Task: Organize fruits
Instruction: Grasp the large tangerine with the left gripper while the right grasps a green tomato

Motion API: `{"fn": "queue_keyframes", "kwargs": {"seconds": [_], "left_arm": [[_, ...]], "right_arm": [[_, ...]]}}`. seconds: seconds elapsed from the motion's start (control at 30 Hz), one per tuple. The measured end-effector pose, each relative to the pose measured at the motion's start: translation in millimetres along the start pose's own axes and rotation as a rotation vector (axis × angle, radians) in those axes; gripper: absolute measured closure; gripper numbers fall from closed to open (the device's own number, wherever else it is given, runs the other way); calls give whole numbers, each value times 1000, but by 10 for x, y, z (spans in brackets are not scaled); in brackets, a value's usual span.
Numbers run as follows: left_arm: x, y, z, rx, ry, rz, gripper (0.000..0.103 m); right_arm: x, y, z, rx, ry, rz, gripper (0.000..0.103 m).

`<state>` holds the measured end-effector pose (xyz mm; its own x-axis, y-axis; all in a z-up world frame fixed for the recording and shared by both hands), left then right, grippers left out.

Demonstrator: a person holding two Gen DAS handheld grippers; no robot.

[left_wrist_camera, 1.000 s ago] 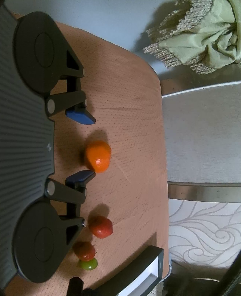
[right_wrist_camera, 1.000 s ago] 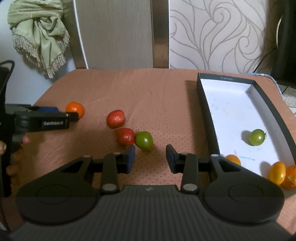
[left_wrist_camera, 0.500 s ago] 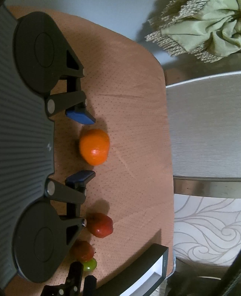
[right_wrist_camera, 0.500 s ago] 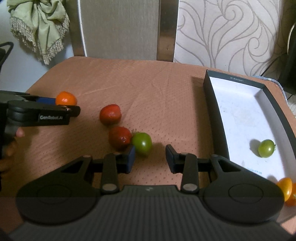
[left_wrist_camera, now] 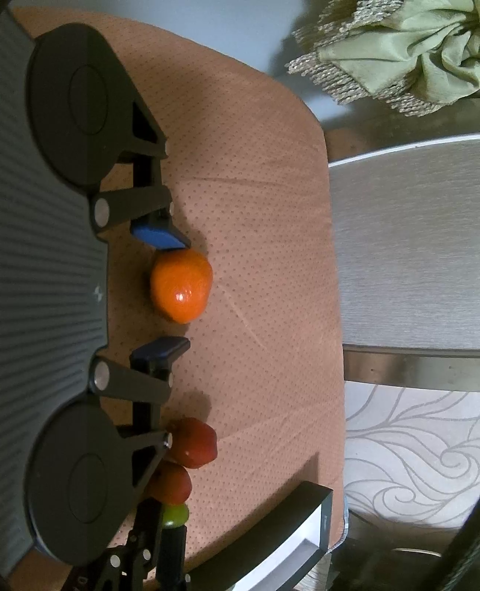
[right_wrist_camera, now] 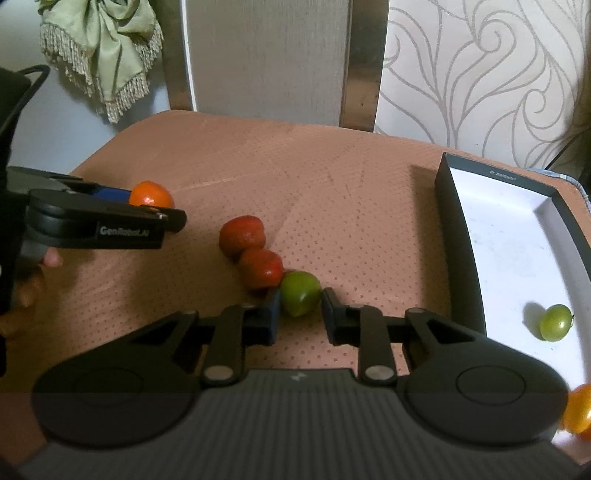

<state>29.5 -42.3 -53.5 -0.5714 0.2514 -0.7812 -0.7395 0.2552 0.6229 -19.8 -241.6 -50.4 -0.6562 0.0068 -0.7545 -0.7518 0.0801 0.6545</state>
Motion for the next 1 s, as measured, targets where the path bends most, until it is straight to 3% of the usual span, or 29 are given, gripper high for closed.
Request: {"fn": "queue_keyframes", "kwargs": {"seconds": [0.27,1.0], "left_arm": [[40,70,40,-1,24,6,56],[33,427,-206,14,4,-17,56]], "right_arm": [[23,98,-6,-3,-15,8,78],[158,874,-17,-61,-97,-43,78]]}}
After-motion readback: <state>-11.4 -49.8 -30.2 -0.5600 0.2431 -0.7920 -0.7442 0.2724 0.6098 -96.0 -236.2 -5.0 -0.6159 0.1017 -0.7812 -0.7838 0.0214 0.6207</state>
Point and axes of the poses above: each gripper's, at about its wrist camera, not at the fingertips, and y roughly against the way its jaws point, z to its left, x to its underside, the point moved 10 cm from there along -y, roughly the way its jaws point, and after that the axes turned 3 degrees about -z, right-handed, at the moved point
